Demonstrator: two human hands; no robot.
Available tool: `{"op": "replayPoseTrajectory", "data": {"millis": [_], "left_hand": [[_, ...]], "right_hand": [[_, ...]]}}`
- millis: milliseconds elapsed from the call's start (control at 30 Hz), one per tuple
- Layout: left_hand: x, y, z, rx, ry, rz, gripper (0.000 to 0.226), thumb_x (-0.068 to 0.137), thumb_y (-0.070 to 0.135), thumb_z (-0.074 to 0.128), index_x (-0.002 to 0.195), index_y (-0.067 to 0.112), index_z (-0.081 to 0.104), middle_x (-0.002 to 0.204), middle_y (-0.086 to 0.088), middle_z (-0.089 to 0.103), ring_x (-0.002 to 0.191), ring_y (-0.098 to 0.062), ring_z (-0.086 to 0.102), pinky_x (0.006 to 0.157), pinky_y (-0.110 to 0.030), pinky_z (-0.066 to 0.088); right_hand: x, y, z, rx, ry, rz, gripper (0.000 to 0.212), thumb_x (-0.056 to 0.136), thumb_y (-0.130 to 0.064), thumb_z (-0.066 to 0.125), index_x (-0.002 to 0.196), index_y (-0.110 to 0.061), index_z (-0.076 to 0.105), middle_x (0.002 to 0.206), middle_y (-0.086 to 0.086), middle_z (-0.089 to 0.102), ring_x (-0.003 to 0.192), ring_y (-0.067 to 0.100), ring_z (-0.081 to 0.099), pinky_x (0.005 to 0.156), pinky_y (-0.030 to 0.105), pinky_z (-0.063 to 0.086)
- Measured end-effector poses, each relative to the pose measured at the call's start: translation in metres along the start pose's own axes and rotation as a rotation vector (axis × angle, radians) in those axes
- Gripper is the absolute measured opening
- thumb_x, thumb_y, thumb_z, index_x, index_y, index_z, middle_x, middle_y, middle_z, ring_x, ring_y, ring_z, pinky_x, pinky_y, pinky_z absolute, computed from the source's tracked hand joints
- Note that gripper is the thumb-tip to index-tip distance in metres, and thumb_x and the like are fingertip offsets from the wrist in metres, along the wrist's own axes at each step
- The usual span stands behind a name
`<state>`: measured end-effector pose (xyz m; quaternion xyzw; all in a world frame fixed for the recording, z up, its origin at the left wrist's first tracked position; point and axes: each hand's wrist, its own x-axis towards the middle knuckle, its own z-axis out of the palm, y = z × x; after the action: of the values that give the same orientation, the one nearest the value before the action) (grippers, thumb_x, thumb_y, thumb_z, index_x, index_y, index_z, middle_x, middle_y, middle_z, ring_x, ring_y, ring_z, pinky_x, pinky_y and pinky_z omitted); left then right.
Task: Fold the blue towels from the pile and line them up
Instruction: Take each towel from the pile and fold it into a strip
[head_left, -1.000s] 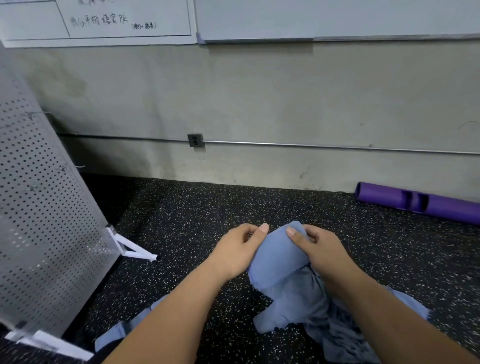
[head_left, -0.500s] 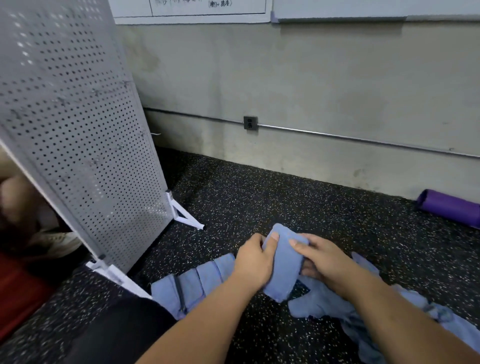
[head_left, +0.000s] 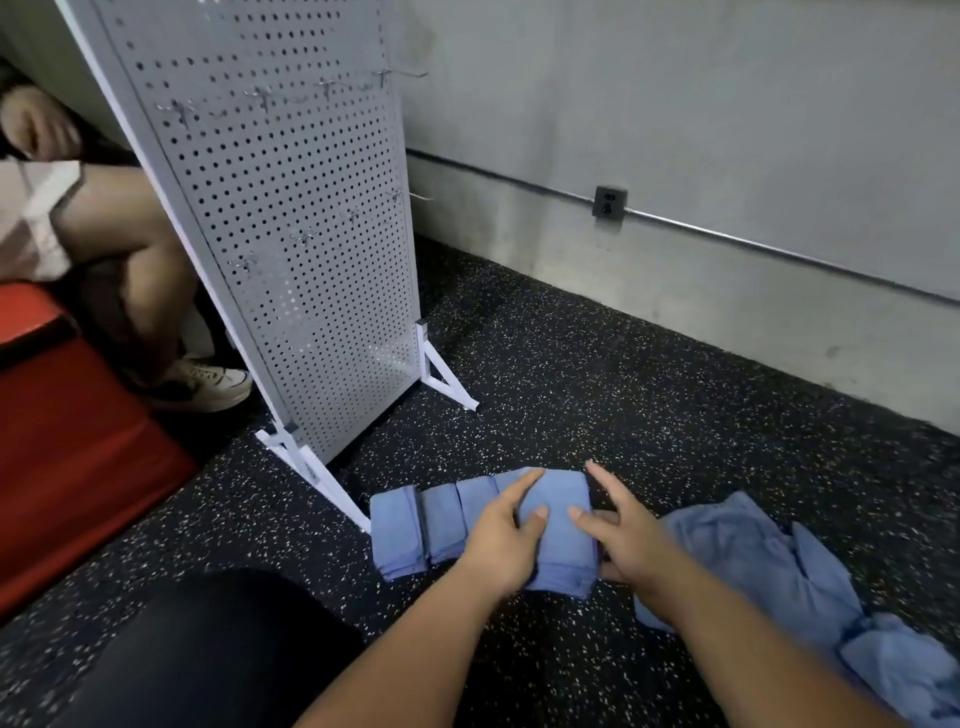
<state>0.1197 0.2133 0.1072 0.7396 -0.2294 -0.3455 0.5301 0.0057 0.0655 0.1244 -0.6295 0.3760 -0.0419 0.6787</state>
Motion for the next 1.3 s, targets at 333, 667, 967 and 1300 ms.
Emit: {"op": "replayPoseTrajectory", "data": {"millis": [333, 667, 967, 1300], "left_hand": [[0.018, -0.054, -0.042, -0.176, 0.065, -0.198, 0.066, 0.105, 0.014, 0.064, 0.156, 0.048, 0.042, 0.129, 0.007, 0.067, 0.099, -0.014, 0.070, 0.091, -0.033, 0.063], [0.053, -0.115, -0.064, -0.080, 0.329, -0.292, 0.055, 0.101, 0.029, 0.072, 0.149, 0.047, 0.051, 0.140, 0.005, 0.061, 0.119, -0.011, 0.063, 0.106, -0.030, 0.053], [0.088, -0.156, -0.083, 0.233, 0.330, -0.358, 0.072, 0.102, 0.034, 0.066, 0.165, 0.033, 0.030, 0.148, 0.001, 0.041, 0.125, -0.015, 0.054, 0.113, -0.026, 0.039], [0.114, -0.205, -0.106, 0.664, 0.266, -0.278, 0.075, 0.104, 0.045, 0.056, 0.167, 0.034, 0.020, 0.174, 0.001, 0.016, 0.161, -0.024, 0.011, 0.130, -0.043, 0.024]], "right_hand": [[0.061, 0.021, 0.046, -0.271, -0.221, -0.017, 0.058, 0.103, -0.028, 0.068, 0.146, -0.061, 0.047, 0.137, -0.007, 0.069, 0.118, 0.017, 0.072, 0.099, 0.049, 0.060], [0.133, 0.057, 0.094, -0.242, -0.363, 0.125, 0.060, 0.099, -0.023, 0.073, 0.134, -0.067, 0.052, 0.142, -0.015, 0.062, 0.121, 0.011, 0.068, 0.094, 0.042, 0.062], [0.194, 0.095, 0.126, -0.237, -0.287, 0.084, 0.072, 0.100, -0.003, 0.067, 0.146, -0.056, 0.050, 0.148, -0.007, 0.054, 0.127, 0.007, 0.059, 0.109, 0.035, 0.053], [0.238, 0.110, 0.153, -0.433, -0.338, 0.033, 0.076, 0.102, 0.000, 0.061, 0.155, -0.052, 0.041, 0.148, -0.013, 0.045, 0.107, -0.001, 0.062, 0.086, 0.018, 0.058]]}}
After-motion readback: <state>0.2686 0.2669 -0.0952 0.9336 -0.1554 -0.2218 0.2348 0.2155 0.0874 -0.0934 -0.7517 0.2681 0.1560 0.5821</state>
